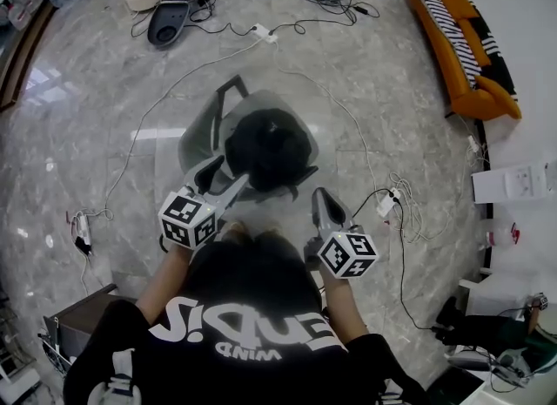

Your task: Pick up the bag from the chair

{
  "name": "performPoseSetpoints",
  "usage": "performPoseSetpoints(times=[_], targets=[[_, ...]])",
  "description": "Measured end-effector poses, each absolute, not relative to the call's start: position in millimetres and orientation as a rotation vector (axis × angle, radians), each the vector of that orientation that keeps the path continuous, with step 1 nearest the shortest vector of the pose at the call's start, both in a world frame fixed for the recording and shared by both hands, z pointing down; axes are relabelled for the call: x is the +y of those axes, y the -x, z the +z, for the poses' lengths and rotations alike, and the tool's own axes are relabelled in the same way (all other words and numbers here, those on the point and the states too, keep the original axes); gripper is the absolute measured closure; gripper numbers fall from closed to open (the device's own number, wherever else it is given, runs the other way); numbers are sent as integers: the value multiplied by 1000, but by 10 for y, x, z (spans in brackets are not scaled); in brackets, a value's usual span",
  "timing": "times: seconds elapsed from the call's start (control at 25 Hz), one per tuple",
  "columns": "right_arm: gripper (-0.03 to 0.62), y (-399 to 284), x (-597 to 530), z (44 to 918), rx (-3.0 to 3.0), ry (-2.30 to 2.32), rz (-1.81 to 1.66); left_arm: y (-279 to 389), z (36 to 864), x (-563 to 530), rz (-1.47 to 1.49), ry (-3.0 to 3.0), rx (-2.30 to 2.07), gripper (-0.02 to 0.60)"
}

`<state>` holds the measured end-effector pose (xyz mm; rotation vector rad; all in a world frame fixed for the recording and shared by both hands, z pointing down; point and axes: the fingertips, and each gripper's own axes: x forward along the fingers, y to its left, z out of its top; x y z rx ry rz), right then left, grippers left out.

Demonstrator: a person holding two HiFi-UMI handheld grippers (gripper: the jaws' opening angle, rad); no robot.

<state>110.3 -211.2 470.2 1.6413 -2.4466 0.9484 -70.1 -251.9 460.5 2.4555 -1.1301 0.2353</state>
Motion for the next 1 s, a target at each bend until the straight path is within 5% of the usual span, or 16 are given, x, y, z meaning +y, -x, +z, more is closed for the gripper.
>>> performPoseSetpoints(times=[0.32,1.0], targets=[[594,-1232,-2215,4740,-2447,-1644,948,562,4822,-2661,282,-2431,-1115,59],[594,-1417,-2252,4921,-2398,-1653,1029,329,5552,-2940,563,-2420,-1065,2]])
